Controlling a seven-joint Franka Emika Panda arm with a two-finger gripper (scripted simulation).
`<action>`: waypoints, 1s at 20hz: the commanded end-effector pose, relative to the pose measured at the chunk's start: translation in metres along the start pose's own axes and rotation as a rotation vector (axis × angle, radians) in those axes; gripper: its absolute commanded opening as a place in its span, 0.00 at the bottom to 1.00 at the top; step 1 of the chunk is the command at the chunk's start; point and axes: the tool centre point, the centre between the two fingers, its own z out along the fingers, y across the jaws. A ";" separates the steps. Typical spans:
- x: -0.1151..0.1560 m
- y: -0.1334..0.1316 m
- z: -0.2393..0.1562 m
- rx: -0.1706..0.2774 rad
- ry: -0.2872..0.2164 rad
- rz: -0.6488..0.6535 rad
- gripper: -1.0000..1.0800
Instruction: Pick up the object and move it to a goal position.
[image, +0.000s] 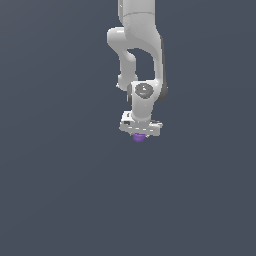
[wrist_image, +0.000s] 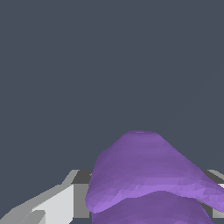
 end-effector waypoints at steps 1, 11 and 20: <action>0.000 0.000 0.001 0.000 0.000 0.000 0.00; 0.000 -0.001 -0.001 0.000 0.001 0.000 0.00; 0.007 -0.014 -0.030 0.000 0.001 0.000 0.00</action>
